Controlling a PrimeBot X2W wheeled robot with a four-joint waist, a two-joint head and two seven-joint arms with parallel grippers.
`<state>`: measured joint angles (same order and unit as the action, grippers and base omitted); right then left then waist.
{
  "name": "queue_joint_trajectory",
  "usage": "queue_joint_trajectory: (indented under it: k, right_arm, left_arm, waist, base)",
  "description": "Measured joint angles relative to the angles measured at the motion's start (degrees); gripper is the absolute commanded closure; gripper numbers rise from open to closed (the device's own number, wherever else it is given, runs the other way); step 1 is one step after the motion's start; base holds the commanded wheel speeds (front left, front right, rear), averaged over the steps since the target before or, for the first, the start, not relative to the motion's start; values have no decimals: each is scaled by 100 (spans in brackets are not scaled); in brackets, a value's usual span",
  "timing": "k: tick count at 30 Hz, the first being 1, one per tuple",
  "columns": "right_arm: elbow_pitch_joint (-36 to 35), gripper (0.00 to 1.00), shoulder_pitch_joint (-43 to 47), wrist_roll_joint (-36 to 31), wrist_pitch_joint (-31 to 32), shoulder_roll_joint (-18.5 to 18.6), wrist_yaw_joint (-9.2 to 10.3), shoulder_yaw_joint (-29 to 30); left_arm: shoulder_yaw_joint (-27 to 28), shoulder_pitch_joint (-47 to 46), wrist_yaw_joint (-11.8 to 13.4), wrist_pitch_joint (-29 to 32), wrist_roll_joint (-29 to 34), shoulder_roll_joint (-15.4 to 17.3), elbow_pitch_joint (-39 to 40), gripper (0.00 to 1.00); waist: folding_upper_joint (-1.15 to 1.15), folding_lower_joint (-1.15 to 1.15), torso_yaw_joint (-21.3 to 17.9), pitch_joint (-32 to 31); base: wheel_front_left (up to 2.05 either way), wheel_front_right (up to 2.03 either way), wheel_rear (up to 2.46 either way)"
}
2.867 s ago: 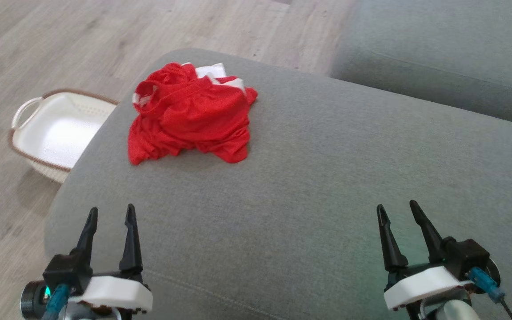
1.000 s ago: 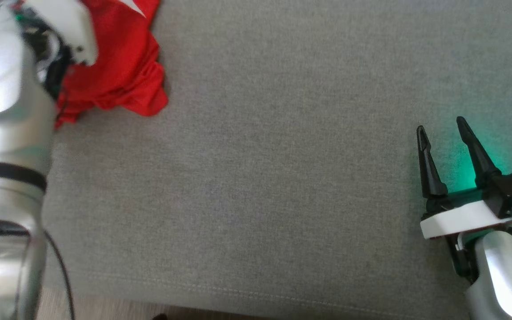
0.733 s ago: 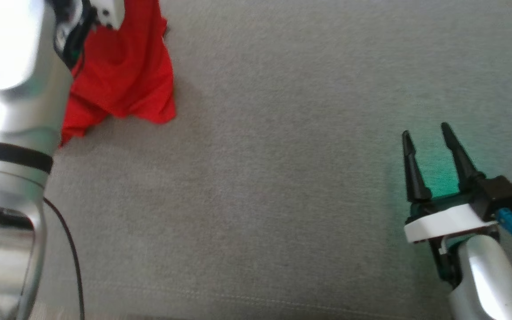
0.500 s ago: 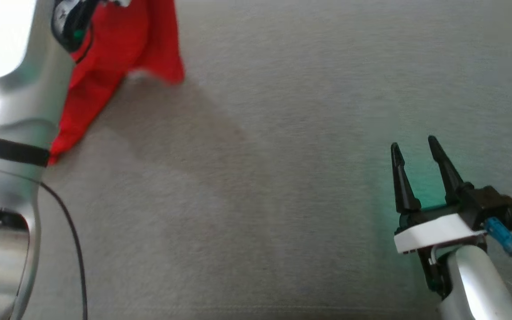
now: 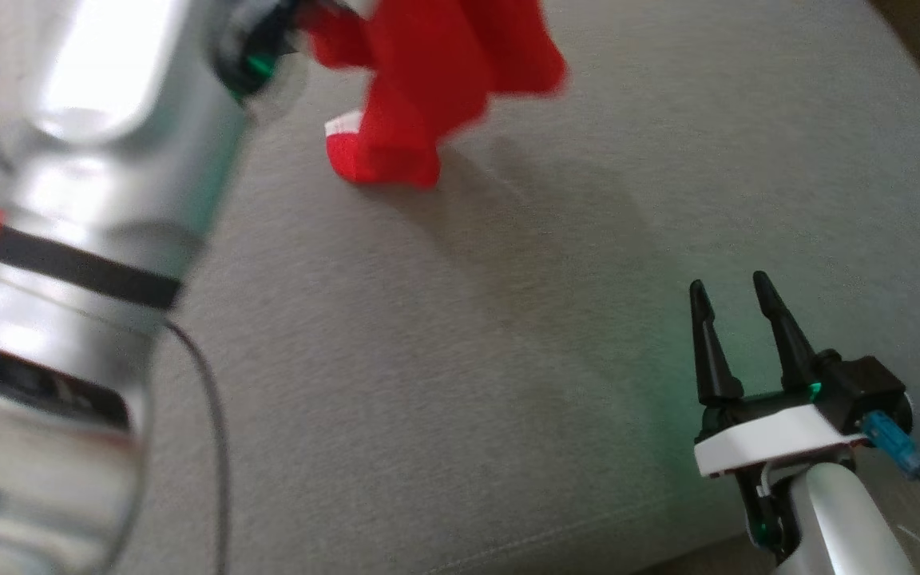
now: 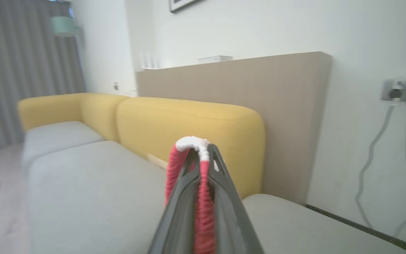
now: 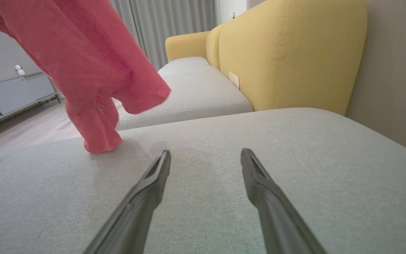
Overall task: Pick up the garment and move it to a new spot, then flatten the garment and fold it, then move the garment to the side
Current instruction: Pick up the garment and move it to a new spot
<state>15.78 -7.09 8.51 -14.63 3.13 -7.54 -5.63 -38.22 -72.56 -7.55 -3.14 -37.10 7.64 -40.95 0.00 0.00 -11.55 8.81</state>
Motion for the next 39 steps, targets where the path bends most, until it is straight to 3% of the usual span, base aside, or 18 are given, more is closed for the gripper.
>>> queue_joint_trajectory:
  k: [6,12,16,17,18,25,34,39]
  right_arm:
    - [-3,0,100,8,0,-2,1,-44]
    - [3,0,325,-2,0,-7,1,7]
    - [4,0,358,-24,0,-14,0,8]
    - [4,0,364,-41,0,-15,0,11]
    - [5,0,374,-56,0,-16,0,13]
    - [38,0,631,-101,0,-27,1,21]
    - [-74,0,925,-26,0,-37,0,112]
    - [-179,0,1115,24,0,-40,1,278]
  left_arm:
    - [-606,1234,-1,-277,-595,-249,194,100]
    - [-1181,3119,9,-864,-599,-224,-222,100]
    - [-1282,3612,109,-1066,-403,-230,-472,99]
    - [-1271,3698,146,-1093,-344,-232,-498,17]
    - [-1255,3752,151,-1110,-269,-237,-498,0]
    - [328,4988,520,-1116,487,-290,1049,0]
    - [1866,6936,917,-1116,1725,-357,2646,0]
    - [2558,7614,876,-1116,2051,-426,3204,0]
  waist:
    - [0,0,-371,-70]
    - [0,0,-297,-192]
    - [0,0,-198,-198]
    - [0,0,-157,-201]
    - [0,0,-110,-209]
    - [0,0,290,-563]
    - [0,0,1021,-984]
    - [0,0,1340,-1198]
  base:
    - [0,0,0]
    - [0,0,0]
    - [0,0,0]
    - [0,0,0]
    - [0,0,0]
    - [0,0,0]
    - [0,0,0]
    - [0,0,0]
